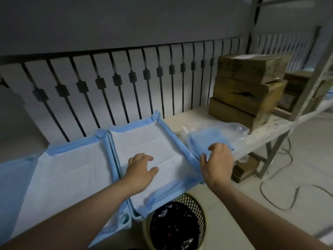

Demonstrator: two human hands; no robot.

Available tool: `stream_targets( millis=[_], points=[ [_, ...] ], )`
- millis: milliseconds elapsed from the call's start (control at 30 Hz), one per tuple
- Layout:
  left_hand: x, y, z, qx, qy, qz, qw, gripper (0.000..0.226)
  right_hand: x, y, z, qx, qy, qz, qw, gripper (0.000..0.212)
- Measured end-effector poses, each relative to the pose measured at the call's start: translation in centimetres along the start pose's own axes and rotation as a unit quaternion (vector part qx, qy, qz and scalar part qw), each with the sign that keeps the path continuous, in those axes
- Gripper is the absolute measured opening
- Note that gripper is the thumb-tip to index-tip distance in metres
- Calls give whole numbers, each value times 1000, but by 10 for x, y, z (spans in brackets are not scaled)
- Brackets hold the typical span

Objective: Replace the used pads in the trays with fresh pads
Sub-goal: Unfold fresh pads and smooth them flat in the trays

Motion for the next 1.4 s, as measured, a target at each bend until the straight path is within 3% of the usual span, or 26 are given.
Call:
stream_targets(
  millis=[100, 200, 267, 333, 433, 567, 667, 800, 933, 967, 1067, 1133, 1267, 1400],
  points=[
    [10, -9, 2, -4, 15, -16, 1000, 39, -8, -31, 4, 152, -38, 39, 987, 53],
    [17, -10, 3, -7, 29, -19, 999, 37, 11, -55, 8, 279, 28, 94, 955, 83],
    [21, -9, 2, -9, 37, -11, 999, 36, 36, -66, 10, 322, 93, 148, 930, 70],
    [24, -7, 1, -11, 40, -8, 999, 35, 54, -69, 10, 349, 115, 266, 891, 31],
    [26, -7, -1, -12, 36, -12, 999, 34, 42, -60, 17, 336, 63, 389, 856, 17],
    [19, -6, 0, -41, 13, -78, 996, 36, -5, -39, 38, 278, -54, 403, 870, 14],
    [10, -3, 1, -80, -8, -192, 978, 45, -34, -14, 47, 196, -86, 433, 876, 13],
    [1, -12, -1, -121, -9, -387, 914, 70, -58, 36, 41, 76, -65, 467, 879, 13],
    [-13, -25, -11, -143, -6, -610, 779, 107, -51, 86, 9, 11, 29, 512, 858, 17],
    [-19, -25, -14, -140, -6, -649, 748, 108, -43, 97, -1, 11, 75, 534, 842, 18],
    [-42, -14, -25, -109, -17, -734, 670, 83, -22, 125, -35, 48, 192, 569, 798, 18],
    [-58, 13, -35, -96, -71, -754, 646, 67, -12, 142, -56, 63, 244, 576, 777, 17],
    [-79, 86, -66, -149, -179, -748, 622, 32, 1, 168, -86, 60, 311, 566, 761, 32],
    [-95, 126, -94, -169, -205, -730, 630, 33, 14, 171, -94, 77, 281, 500, 816, 34]
  ],
)
Point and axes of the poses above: each hand's wrist, its own z-axis towards the middle knuckle, its own x-axis out of the palm, y = z × x, the point moved 9 cm from there along z, towards the middle knuckle
